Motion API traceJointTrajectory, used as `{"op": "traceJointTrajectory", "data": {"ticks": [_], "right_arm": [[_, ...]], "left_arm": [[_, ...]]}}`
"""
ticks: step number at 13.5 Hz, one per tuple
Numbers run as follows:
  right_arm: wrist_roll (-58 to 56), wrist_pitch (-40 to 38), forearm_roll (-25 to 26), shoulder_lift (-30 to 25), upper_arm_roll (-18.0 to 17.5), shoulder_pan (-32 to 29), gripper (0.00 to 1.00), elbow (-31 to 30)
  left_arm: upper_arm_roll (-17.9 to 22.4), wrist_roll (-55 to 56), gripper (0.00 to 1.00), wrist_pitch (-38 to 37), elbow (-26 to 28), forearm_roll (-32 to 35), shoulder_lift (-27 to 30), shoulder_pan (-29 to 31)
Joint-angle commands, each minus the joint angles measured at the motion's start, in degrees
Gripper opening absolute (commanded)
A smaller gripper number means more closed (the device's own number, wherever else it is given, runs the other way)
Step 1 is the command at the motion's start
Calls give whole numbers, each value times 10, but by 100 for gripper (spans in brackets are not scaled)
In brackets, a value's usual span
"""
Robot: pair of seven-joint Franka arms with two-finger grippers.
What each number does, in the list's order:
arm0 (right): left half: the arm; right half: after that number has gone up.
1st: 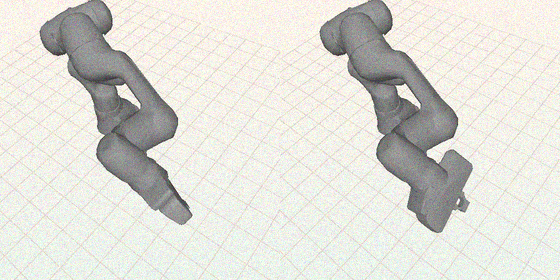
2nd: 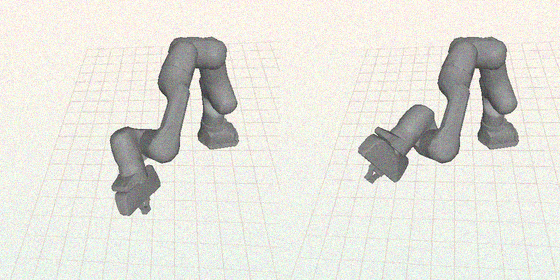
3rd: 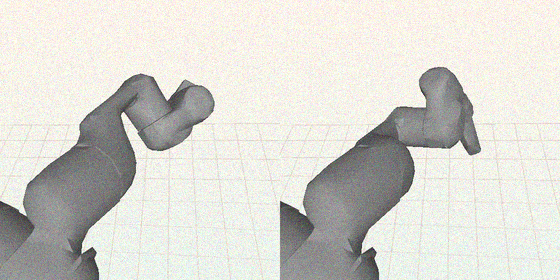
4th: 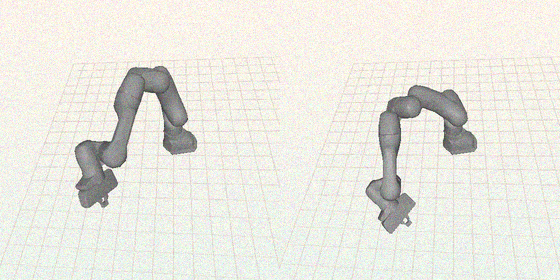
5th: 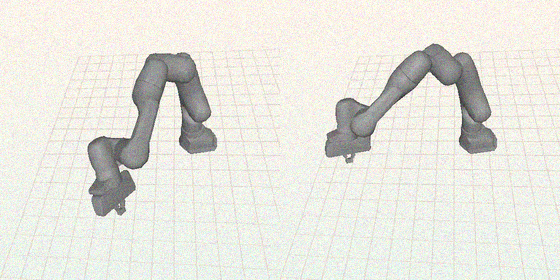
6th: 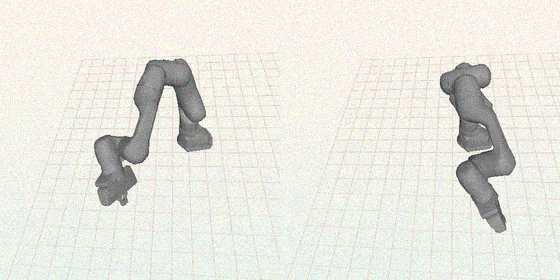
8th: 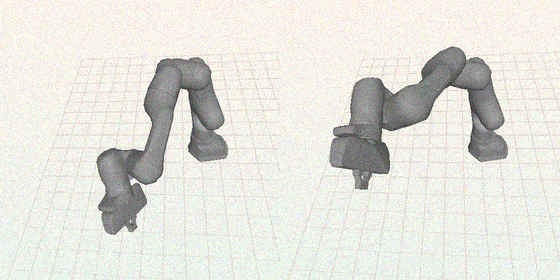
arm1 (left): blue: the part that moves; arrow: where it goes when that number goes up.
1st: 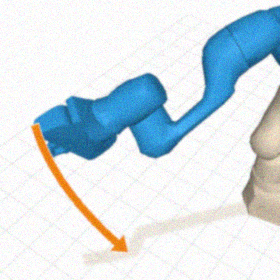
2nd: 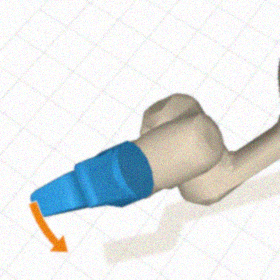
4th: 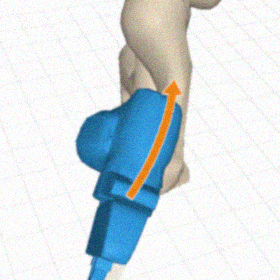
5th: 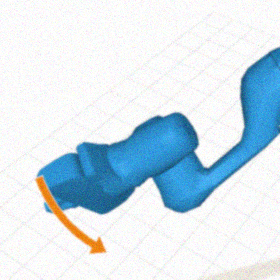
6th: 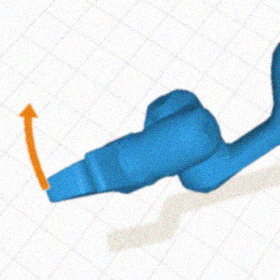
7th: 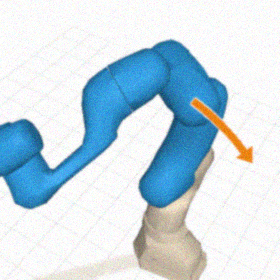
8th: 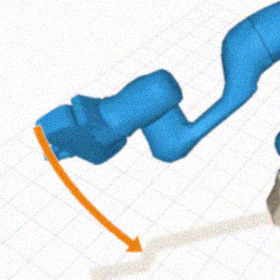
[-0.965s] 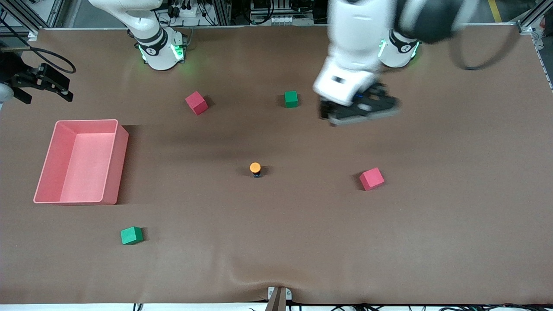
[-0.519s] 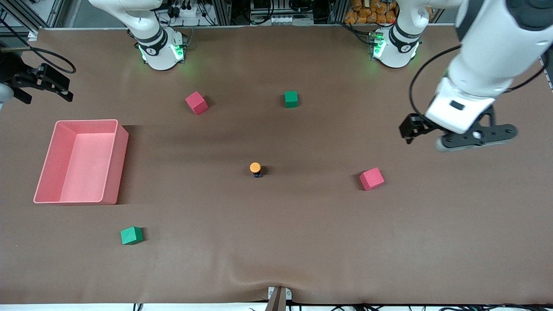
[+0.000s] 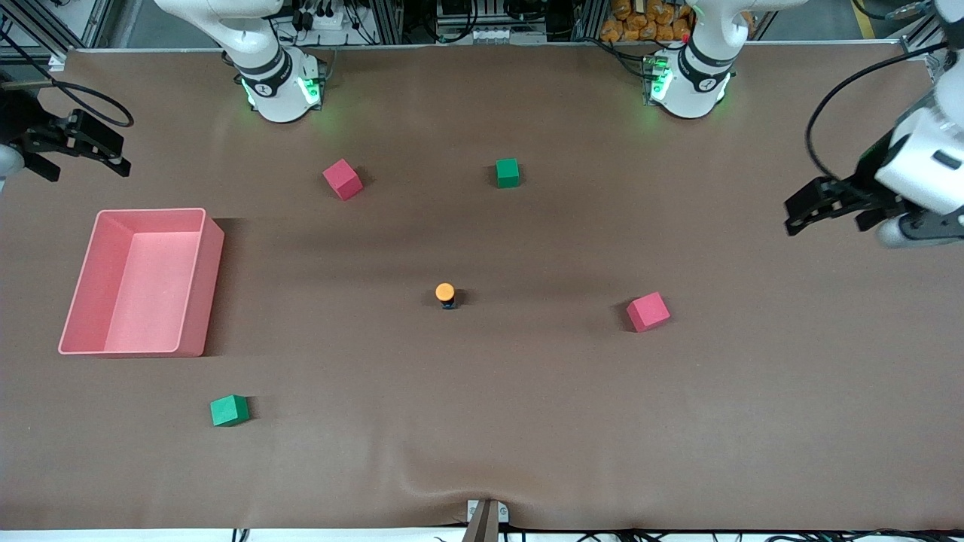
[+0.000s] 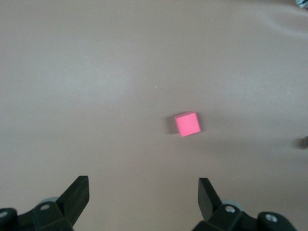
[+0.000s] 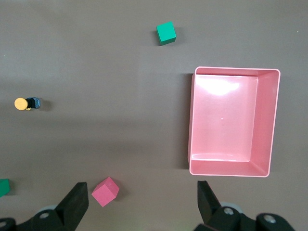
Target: Place and upright button with both arms
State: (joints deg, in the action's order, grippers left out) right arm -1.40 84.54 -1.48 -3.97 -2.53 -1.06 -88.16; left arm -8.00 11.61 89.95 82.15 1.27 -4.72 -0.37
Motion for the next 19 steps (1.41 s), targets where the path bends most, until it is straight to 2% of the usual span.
{"op": "traceJointTrajectory", "data": {"ticks": [1, 3, 5, 10, 13, 19], "right_arm": [[-8, -5, -12, -5, -8, -17, 100, 0], [-8, -5, -13, -5, -8, -18, 100, 0], [-9, -8, -13, -5, -8, -18, 100, 0], [-9, -9, -13, -5, -8, -18, 100, 0], [-9, -8, -13, -5, -8, -18, 100, 0], [-9, -8, -13, -5, -8, -19, 100, 0]], "left_arm": [[10, -11, 100, 15, 78, -11, 63, -8], [29, -11, 100, 19, 109, -12, 91, -23], [61, -11, 100, 19, 117, -12, 103, -47], [78, -19, 100, 20, 154, -13, 134, -64], [104, -22, 100, 10, 146, -11, 133, -91], [98, -27, 100, 0, 114, -9, 107, -80]]}}
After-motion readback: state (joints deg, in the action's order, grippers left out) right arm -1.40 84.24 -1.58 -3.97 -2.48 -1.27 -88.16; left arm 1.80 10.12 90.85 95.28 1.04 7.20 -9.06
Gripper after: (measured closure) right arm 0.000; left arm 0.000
